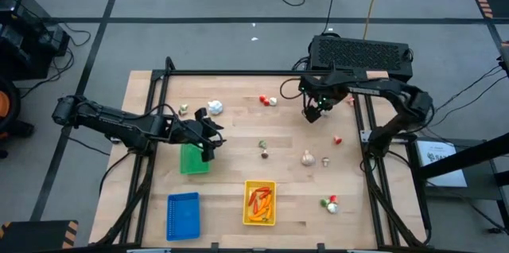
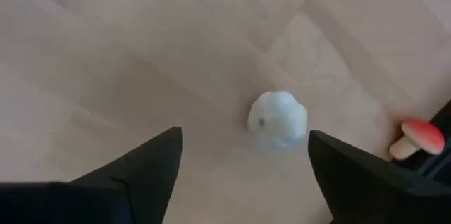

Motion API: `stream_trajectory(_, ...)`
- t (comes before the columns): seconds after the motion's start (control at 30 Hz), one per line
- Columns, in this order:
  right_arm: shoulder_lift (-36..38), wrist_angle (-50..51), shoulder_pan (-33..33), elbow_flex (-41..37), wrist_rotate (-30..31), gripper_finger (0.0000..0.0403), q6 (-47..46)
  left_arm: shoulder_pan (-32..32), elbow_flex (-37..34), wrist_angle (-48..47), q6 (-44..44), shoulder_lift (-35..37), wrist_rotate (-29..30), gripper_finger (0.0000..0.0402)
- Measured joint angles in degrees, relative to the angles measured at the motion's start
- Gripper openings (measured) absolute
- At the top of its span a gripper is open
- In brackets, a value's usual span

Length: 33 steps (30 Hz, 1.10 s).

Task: Sort produce into baskets
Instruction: Put the garlic into the green basket

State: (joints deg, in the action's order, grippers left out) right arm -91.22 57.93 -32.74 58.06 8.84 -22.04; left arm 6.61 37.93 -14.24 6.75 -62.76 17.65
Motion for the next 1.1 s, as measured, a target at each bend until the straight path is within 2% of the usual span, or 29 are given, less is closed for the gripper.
stream_trajectory(0.2,-4.8,-0.4,-2.9,0.0,0.0,0.0299,4.2,-0.1,0.0,0.1,-1.3,0.0,0.0,0.0224)
stream_trajectory(0.47,-7.0,-0.6,-8.7,0.0,0.0,0.0293,8.3,-0.2,0.0,0.2,-1.2,0.0,0.0,0.0224)
stream_trajectory(0.57,-7.7,-0.7,-9.8,0.0,-0.8,0.0280,9.2,-0.2,0.0,0.2,-1.1,0.0,0.0,0.0224)
stream_trajectory(0.7,-8.7,-1.1,-10.4,0.0,-4.9,0.0256,10.2,-0.2,0.0,0.2,-1.1,0.0,0.1,0.0224)
stream_trajectory(1.1,-9.4,-2.7,-10.3,-3.6,-4.7,0.0177,9.2,-0.2,0.0,0.0,-1.1,0.0,0.1,0.0224)
